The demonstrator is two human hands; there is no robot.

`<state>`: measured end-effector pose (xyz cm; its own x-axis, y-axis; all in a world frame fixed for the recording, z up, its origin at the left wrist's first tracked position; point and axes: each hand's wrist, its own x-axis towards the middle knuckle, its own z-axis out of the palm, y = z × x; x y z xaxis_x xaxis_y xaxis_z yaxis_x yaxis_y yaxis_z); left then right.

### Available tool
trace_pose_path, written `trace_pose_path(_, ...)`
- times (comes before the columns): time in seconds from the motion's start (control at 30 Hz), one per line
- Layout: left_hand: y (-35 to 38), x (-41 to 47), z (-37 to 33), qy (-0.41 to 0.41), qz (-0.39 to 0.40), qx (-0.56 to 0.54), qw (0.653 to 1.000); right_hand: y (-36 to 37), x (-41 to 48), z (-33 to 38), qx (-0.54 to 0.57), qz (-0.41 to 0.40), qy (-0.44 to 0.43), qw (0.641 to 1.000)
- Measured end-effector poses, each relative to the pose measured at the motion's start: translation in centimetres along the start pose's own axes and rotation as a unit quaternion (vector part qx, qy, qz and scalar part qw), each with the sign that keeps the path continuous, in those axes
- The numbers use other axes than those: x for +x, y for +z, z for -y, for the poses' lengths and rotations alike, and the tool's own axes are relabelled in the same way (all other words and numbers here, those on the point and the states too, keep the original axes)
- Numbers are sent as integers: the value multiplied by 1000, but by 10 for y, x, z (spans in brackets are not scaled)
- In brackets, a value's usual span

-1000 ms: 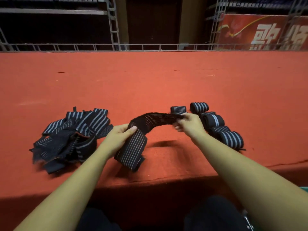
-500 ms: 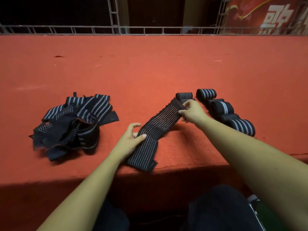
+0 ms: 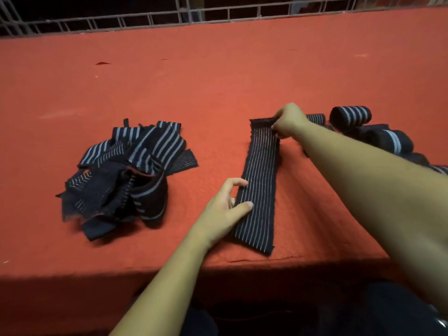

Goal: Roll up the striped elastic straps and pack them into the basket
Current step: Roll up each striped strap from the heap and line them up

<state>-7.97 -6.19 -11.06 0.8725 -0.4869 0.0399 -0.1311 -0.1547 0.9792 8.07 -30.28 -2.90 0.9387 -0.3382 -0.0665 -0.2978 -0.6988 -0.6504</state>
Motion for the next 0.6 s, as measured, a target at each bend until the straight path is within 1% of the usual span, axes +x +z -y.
trace_pose_path(0.03, 0, 0, 1, 4, -3, 3, 1000, 7, 1, 1, 10, -20, -30, 999)
trace_pose_path(0.1, 0, 0, 2, 10, -8, -5, 1000, 24, -11, -5, 78, 22, -49, 996)
trace_pose_path(0.13, 0, 0, 2, 10, -10, -6, 1000, 30, -18, -9, 75, 34, -54, 995)
trace_pose_path(0.2, 0, -1, 1, 10, -13, 6, 1000, 38, -32, -20, 30, 28, -71, 997)
trace_pose_path(0.3, 0, 0, 3, 8, -16, 8, 1000, 41, -68, -34, 2, 30, -104, 994)
trace_pose_path(0.4, -1, 0, 3, 4, -23, -9, 1000, 42, -108, -47, -54, 56, -142, 987)
trace_pose_path(0.5, -1, 0, 2, 3, -27, -6, 1000, 48, -133, -65, -99, 83, -163, 978)
trace_pose_path(0.6, 1, -3, -4, -11, -29, 22, 999, 54, -142, -82, -148, 65, -187, 969)
